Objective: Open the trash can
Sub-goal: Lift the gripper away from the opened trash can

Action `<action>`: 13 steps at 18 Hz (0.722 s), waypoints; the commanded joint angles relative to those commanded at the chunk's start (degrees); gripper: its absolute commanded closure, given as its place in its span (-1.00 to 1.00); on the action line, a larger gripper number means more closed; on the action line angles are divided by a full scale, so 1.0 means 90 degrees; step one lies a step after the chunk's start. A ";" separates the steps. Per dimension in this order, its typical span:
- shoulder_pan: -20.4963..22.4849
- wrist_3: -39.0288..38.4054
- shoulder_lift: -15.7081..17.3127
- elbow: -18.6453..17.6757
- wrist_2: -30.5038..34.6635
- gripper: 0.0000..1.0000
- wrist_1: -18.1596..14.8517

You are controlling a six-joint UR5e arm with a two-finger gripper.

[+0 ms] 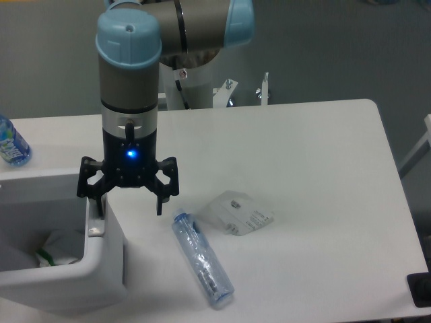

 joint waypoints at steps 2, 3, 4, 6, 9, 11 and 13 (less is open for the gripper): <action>0.0233 0.0039 0.0058 0.0167 0.0039 -1.00 0.0000; 0.0515 0.0068 0.0097 0.0216 0.0039 -1.00 -0.0010; 0.0750 0.0088 0.0127 0.0226 0.0039 -1.00 -0.0020; 0.1247 0.0369 0.0301 0.0207 0.0059 -1.00 -0.0088; 0.1883 0.1383 0.0498 -0.0017 0.0107 -1.00 -0.0107; 0.2196 0.2096 0.0663 -0.0241 0.0398 -1.00 -0.0311; 0.2421 0.3168 0.0790 -0.0398 0.0857 -1.00 -0.0633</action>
